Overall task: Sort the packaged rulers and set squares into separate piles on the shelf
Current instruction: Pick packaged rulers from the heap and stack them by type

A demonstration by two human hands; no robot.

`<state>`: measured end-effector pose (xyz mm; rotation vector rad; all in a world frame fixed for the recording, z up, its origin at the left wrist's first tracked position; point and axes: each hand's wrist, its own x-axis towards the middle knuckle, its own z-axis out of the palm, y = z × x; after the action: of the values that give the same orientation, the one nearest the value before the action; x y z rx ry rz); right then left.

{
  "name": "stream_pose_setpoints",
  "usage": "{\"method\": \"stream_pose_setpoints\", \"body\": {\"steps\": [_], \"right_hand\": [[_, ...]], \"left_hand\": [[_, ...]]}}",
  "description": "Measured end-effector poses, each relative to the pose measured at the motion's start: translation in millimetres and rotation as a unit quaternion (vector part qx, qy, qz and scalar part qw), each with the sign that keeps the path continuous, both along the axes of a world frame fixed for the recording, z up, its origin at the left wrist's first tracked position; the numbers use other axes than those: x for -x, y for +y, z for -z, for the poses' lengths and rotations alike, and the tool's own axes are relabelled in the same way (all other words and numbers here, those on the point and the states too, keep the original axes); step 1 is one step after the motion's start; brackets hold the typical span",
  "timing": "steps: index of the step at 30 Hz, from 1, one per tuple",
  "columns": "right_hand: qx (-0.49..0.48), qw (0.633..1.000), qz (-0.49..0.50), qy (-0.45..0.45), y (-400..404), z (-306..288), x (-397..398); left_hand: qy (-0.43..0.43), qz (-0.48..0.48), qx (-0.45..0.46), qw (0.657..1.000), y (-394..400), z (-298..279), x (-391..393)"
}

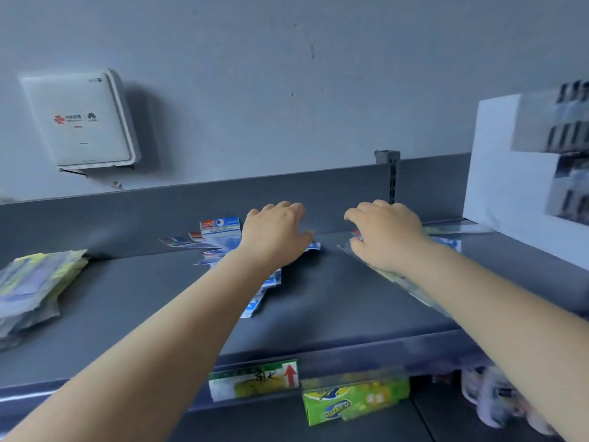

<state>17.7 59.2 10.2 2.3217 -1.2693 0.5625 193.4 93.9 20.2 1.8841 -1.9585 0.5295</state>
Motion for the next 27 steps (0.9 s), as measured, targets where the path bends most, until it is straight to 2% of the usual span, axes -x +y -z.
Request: {"method": "stream_pose_setpoints", "body": {"steps": [6, 12, 16, 19, 21, 27], "right_hand": [[-0.053, 0.996, 0.033, -0.063, -24.3, 13.0, 71.0], [-0.193, 0.967, 0.037, -0.163, -60.1, 19.0, 92.3], [-0.249, 0.959, 0.059, -0.122, -83.3, 22.9, 86.7], [-0.267, 0.955, 0.106, -0.072, -92.4, 32.1, 81.4], [-0.284, 0.947, 0.13, -0.07, -95.0, 36.1, 80.7], [-0.333, 0.915, 0.097, -0.205, -104.2, 35.7, 88.3]], "left_hand": [[0.019, 0.025, -0.052, 0.998, -21.8, 12.4, 54.6], [0.085, 0.023, -0.139, 0.986, -51.0, 24.7, 85.1], [0.119, 0.016, -0.192, 0.974, -69.9, 41.0, 92.4], [0.112, 0.004, -0.205, 0.972, -80.7, 52.6, 88.7], [0.12, -0.005, -0.205, 0.971, -85.1, 55.7, 85.8], [0.205, 0.023, -0.177, 0.962, -95.0, 58.3, 81.2]]}}
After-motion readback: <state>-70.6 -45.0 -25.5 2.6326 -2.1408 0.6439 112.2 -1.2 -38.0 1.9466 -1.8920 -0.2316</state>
